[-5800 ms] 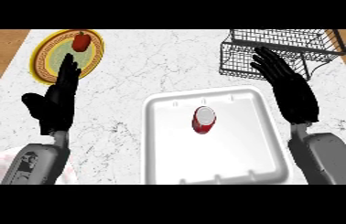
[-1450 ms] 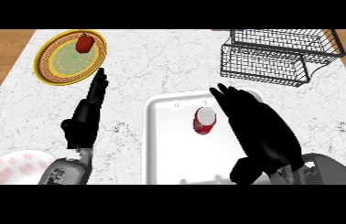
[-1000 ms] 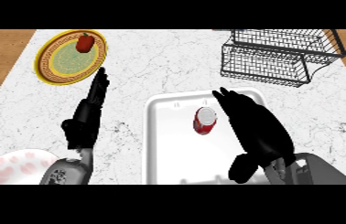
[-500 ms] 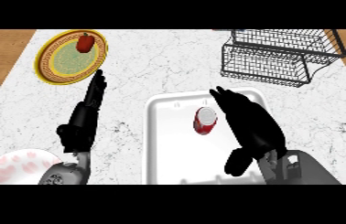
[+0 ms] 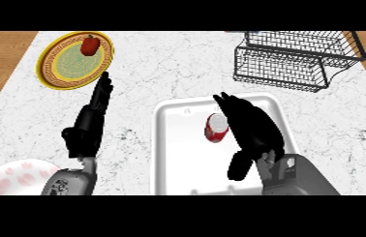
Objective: Pick the can from the tray and place it in the tiered basket
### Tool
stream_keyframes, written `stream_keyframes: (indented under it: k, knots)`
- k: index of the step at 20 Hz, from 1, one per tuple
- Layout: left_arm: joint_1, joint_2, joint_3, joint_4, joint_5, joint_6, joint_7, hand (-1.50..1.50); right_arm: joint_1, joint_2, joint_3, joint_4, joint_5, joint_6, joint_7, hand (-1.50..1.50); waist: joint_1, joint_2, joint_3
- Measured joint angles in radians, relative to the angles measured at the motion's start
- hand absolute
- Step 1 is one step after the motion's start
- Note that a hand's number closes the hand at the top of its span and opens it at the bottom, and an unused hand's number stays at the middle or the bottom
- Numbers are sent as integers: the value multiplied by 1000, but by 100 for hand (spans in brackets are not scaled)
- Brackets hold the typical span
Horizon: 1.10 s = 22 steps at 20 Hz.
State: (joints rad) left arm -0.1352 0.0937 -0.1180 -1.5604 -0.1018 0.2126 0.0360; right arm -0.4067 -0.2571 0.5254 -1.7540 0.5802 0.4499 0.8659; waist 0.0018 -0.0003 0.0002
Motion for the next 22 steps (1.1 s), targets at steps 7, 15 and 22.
stream_keyframes:
  k: [7,15,22]
  knots:
    - [2,-26,3,10,-23,-4,-3,0,34,60,-33,57,89,26,-53,-150,0,0,0]
    - [-20,-33,28,8,-29,-24,18,0,40,118,-87,119,157,47,-122,-150,0,0,0]
    - [1,-40,40,5,-38,-37,-5,0,62,186,-100,198,235,-8,-189,-150,0,0,0]
